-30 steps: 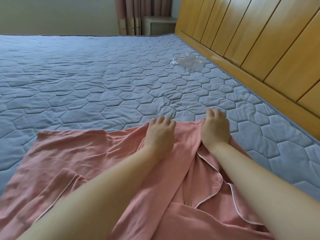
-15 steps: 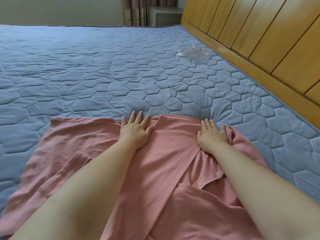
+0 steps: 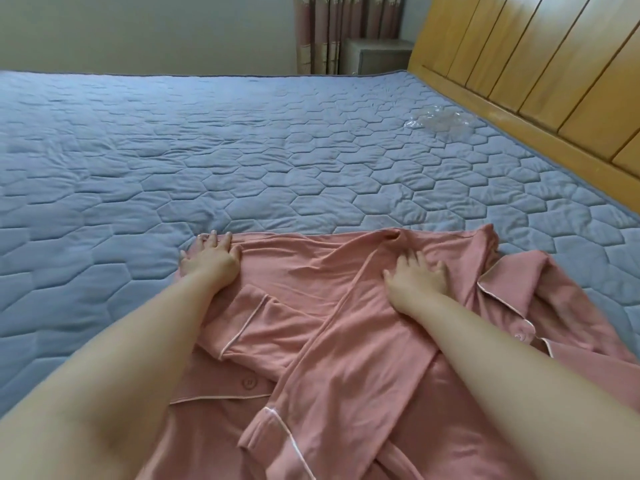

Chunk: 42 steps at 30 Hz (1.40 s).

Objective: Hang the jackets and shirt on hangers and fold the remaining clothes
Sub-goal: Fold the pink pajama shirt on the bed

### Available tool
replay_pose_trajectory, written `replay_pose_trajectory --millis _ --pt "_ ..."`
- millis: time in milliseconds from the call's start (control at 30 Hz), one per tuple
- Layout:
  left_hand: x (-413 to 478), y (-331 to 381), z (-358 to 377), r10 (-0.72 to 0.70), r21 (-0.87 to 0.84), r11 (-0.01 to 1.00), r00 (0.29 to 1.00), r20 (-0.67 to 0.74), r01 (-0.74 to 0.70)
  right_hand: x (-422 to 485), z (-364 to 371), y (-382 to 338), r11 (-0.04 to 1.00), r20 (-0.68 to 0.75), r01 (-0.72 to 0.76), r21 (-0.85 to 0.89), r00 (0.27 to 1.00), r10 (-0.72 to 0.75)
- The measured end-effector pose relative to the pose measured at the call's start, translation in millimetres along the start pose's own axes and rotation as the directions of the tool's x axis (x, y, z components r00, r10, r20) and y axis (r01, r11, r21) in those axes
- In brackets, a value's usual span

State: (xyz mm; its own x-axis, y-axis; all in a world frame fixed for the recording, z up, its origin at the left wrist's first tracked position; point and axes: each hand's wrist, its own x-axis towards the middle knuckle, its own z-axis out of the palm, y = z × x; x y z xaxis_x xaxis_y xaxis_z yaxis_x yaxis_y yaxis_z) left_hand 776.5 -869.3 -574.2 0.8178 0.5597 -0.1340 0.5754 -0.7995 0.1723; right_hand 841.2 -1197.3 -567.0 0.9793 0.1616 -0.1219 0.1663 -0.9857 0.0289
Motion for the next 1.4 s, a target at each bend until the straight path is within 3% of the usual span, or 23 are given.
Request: replay_pose_trajectory --millis 100,200,333,400,500,700,767,833,867,933,967,1033,1067,1133,1200,1267,1333,1400 --pt "8 -11 -7 -0.071 -0.150 0.987 0.993 -0.098 0.056 6 -16 -23 0.995 -0.209 0.093 0.021 0.974 -0.087" --pt "16 -17 -12 -0.202 -0.339 0.929 0.971 -0.131 0.147 20 -29 -46 0.984 -0.321 0.176 0.007 0.932 -0.165" --pt "35 -24 -16 -0.255 -0.685 0.715 0.965 -0.068 0.141 39 -42 -57 0.991 -0.252 0.058 -0.121 0.964 -0.087" --pt "38 -29 -18 -0.291 -0.764 0.631 0.954 -0.072 0.135 44 -47 -57 0.977 -0.228 0.022 -0.213 0.971 -0.071" --pt "40 -38 -21 -0.347 -0.708 0.690 0.926 -0.145 0.148 49 -53 -58 0.973 -0.239 0.018 -0.228 0.968 -0.074" --pt "47 -44 -28 -0.432 -0.612 0.748 0.888 -0.155 0.257 68 -55 -49 0.979 -0.282 -0.174 0.103 0.939 0.197" --pt "42 -31 -30 -0.433 -0.516 0.811 0.877 -0.210 0.276 70 -50 -54 0.969 -0.267 -0.192 0.154 0.936 0.228" --pt "31 -9 -30 -0.310 -0.400 0.905 0.867 -0.391 0.143 69 -44 -64 0.986 -0.334 -0.127 0.112 0.929 0.157" --pt "24 3 -30 -0.178 -0.373 0.928 0.850 -0.495 -0.023 67 -41 -69 0.996 -0.407 -0.042 0.075 0.911 0.069" --pt "6 28 -22 0.182 -0.269 0.869 0.774 -0.606 -0.416 54 -31 -85 0.973 -0.518 0.225 0.052 0.839 -0.166" --pt "-4 38 -15 0.354 -0.195 0.814 0.733 -0.581 -0.547 42 -26 -93 0.928 -0.555 0.370 0.047 0.782 -0.283" --pt "-19 46 -3 0.551 -0.111 0.780 0.761 -0.343 -0.615 23 -11 -104 0.835 -0.542 0.550 0.002 0.702 -0.462" --pt "-19 42 2 0.556 -0.072 0.813 0.806 -0.203 -0.578 18 -4 -106 0.829 -0.468 0.560 -0.020 0.727 -0.502" --pt "-9 22 4 0.469 0.003 0.883 0.883 -0.022 -0.469 15 1 -105 0.892 -0.273 0.447 -0.058 0.853 -0.445" --pt "-1 1 -2 0.316 -0.012 0.949 0.949 0.015 -0.316 17 0 -99 0.945 -0.190 0.327 0.026 0.929 -0.317" --pt "-4 -7 -9 0.188 -0.160 0.968 0.981 -0.056 -0.194 6 -2 -100 0.919 -0.294 0.289 0.270 0.933 -0.207" --pt "-28 2 -16 0.245 -0.230 0.931 0.953 -0.177 -0.282 -15 -7 -102 0.839 -0.432 0.300 0.455 0.898 -0.086" --pt "-62 13 -17 0.457 -0.215 0.848 0.874 -0.166 -0.485 -45 2 -100 0.837 -0.456 0.295 0.461 0.888 -0.062"
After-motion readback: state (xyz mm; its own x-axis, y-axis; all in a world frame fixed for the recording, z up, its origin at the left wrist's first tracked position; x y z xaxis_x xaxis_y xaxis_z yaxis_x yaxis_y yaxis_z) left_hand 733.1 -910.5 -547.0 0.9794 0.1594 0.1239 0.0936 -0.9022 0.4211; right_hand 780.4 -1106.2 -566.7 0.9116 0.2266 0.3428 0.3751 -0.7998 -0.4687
